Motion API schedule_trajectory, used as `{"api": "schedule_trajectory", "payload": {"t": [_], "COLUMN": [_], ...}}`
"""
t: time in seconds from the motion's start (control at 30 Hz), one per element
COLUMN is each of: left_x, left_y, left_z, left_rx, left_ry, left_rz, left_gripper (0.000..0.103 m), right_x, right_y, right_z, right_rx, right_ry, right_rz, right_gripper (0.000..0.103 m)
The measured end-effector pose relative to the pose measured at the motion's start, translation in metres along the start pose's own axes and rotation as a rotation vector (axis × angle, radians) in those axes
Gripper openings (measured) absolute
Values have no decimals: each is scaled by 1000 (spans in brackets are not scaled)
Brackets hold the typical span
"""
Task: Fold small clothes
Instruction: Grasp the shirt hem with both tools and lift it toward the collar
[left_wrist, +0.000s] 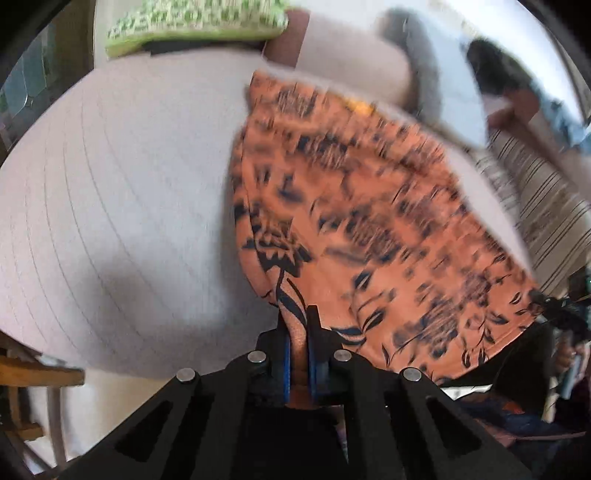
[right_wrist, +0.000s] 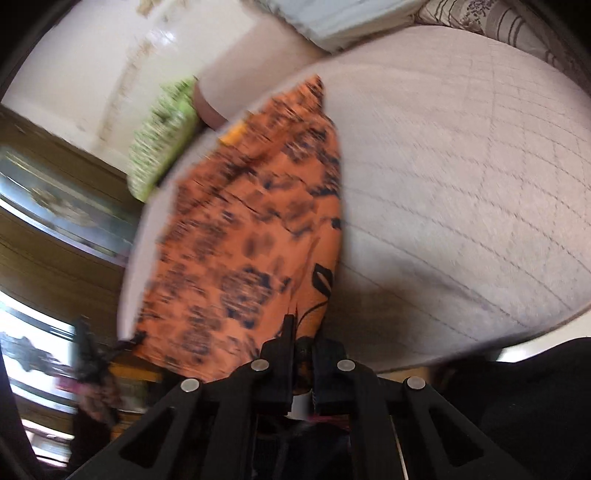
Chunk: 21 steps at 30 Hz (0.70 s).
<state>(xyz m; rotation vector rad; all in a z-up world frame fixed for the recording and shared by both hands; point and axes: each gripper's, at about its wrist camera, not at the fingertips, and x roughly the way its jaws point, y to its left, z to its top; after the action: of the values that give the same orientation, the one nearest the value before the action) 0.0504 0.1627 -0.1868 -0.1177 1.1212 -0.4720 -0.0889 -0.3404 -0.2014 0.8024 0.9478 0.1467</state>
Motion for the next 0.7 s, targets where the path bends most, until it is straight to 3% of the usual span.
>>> {"api": "schedule_trajectory", "payload": {"t": [0.2,0.43,0.7], "left_x": [-46,-52,-25], "left_y": [6,-1,16], "left_z": [45,104,193], "left_rx": [-41,-26,-81], "left_ry": [-126,-184,-180], "left_rz": [-96,-118,-115], "left_gripper": [7,7,7], "right_x": [-43,-54,-16], "right_y": [13,38,48], "right_z": [32,82,183], "right_rx": [48,27,71], "right_ry": [-147,-244,-284], "right_rz": [183,204,206], "right_gripper": [7,7,7]}}
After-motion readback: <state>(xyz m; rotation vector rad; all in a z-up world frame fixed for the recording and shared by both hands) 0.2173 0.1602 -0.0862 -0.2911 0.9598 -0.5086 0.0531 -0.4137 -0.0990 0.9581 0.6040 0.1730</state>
